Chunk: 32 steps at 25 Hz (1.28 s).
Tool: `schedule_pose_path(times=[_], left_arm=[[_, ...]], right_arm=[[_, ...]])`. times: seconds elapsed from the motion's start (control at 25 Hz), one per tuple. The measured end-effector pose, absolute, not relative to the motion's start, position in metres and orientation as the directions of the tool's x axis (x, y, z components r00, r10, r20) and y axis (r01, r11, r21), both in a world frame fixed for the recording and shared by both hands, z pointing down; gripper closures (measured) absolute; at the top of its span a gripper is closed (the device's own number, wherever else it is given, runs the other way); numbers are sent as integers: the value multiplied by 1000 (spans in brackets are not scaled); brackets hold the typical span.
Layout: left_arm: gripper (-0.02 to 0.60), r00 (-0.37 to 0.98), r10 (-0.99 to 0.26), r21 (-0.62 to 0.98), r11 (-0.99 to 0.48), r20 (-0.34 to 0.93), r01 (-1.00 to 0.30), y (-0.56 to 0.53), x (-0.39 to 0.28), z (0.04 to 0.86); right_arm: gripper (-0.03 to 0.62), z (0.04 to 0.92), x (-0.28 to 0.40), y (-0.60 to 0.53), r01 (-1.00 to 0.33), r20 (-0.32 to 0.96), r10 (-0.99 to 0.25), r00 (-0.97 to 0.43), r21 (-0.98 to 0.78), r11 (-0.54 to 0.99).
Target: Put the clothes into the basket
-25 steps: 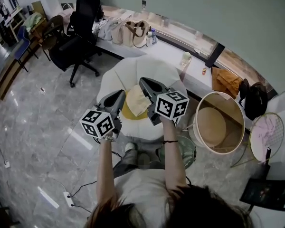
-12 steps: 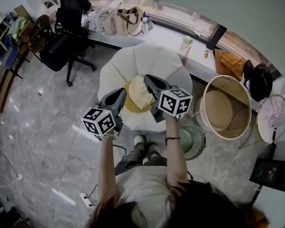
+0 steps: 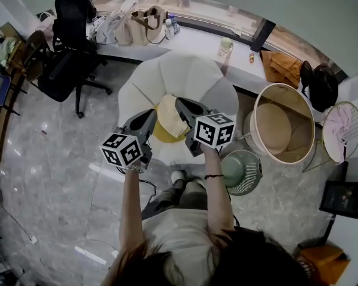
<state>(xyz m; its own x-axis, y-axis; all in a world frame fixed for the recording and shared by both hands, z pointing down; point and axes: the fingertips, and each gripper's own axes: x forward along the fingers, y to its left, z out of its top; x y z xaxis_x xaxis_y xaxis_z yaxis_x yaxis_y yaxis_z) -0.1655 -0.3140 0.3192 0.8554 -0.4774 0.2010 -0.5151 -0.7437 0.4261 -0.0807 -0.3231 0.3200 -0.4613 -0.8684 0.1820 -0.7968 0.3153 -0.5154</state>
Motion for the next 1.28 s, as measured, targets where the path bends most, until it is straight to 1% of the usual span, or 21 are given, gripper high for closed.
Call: schedule_pose_path(times=[0.2, 0.48, 0.72, 0.92, 1.08, 1.28], left_arm=[[571, 867, -442, 465, -733, 228, -496, -317, -159, 340], [571, 882, -398, 512, -719, 252, -470, -309, -143, 362], [571, 871, -401, 542, -682, 283, -490, -313, -147, 381], [571, 864, -397, 558, -660, 310, -504, -318, -144, 398], [571, 863, -379, 573, -646, 334, -505, -319, -140, 425], [571, 848, -375, 598, -602, 373, -529, -326, -144, 468]], right_arm=[[585, 333, -62, -321, -809, 210, -886, -414, -530, 253], [585, 348, -47, -331, -823, 250, -881, -402, -520, 228], [585, 370, -53, -344, -796, 267, -862, -430, -563, 223], [585, 389, -56, -357, -793, 297, -837, -460, -562, 236], [585, 422, -56, -364, -776, 320, -809, -493, -582, 243], [585, 472, -54, -376, -764, 378, -760, -529, -601, 233]])
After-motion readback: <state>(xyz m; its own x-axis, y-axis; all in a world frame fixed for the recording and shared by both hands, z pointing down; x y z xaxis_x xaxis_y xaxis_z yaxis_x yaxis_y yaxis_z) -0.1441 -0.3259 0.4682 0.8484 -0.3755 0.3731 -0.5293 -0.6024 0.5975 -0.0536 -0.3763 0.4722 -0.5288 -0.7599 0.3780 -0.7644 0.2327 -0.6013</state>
